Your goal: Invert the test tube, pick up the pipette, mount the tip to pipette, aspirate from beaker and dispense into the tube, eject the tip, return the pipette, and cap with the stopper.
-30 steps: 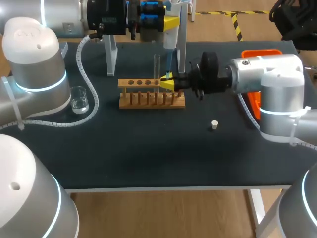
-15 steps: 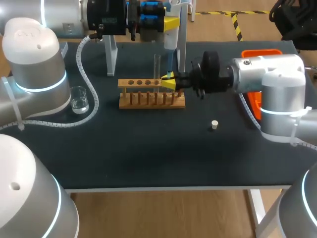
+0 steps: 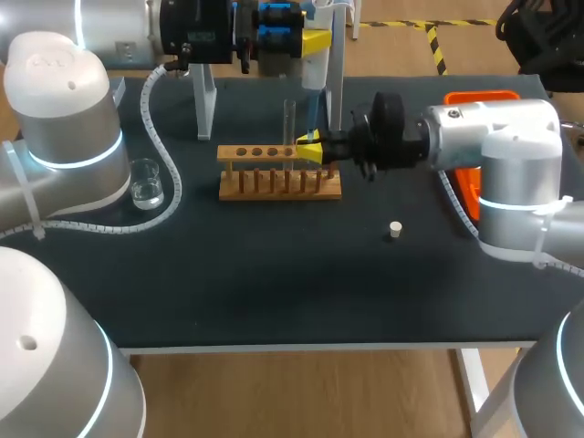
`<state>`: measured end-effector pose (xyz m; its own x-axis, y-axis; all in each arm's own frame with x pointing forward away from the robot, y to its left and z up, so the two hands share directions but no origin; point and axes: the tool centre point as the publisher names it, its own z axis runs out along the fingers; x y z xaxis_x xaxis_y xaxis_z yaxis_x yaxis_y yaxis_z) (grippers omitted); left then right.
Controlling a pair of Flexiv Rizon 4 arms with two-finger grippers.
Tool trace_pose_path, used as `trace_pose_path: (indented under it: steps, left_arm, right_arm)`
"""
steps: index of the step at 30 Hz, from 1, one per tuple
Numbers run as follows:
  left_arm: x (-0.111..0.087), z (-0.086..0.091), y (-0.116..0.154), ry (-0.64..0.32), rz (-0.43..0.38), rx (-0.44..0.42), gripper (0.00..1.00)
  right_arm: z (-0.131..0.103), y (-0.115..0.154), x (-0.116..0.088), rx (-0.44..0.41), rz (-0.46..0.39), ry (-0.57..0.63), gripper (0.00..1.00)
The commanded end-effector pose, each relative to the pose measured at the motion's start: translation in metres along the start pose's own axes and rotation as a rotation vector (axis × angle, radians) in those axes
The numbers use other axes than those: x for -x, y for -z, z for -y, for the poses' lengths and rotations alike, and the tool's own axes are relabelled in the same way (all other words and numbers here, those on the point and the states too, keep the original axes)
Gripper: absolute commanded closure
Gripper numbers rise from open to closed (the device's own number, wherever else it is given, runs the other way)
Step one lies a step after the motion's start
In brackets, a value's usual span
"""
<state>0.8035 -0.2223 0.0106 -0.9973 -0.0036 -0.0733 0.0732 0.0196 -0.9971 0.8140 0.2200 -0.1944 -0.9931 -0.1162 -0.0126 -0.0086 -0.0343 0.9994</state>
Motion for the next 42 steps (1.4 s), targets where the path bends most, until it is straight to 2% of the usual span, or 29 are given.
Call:
trace_pose_path:
  steps: [1,24,30,32,33,34,42]
  left_arm:
    - [-0.001,-0.002,0.0,0.0,0.002,-0.001,1.0]
    - [-0.001,-0.002,0.0,0.0,0.002,-0.001,1.0]
    - [-0.001,-0.002,0.0,0.0,0.002,-0.001,1.0]
    - [-0.001,-0.002,0.0,0.0,0.002,-0.001,1.0]
    - [-0.001,-0.002,0.0,0.0,0.002,-0.001,1.0]
    - [-0.001,-0.002,0.0,0.0,0.002,-0.001,1.0]
    - [-0.001,-0.002,0.0,0.0,0.002,-0.001,1.0]
  right_arm:
    - [-0.004,0.0,0.001,0.001,0.003,0.003,1.0]
    - [-0.027,0.004,0.009,0.017,0.009,0.041,1.0]
    - [-0.024,0.004,0.008,0.013,0.01,0.042,1.0]
    - [-0.021,0.004,0.007,0.005,0.013,0.035,0.55]
    - [-0.019,0.005,0.007,0.003,0.015,0.033,0.21]
    - [-0.018,0.005,0.006,0.0,0.012,0.03,0.0]
    - [-0.008,0.015,0.002,-0.021,0.013,0.015,0.0]
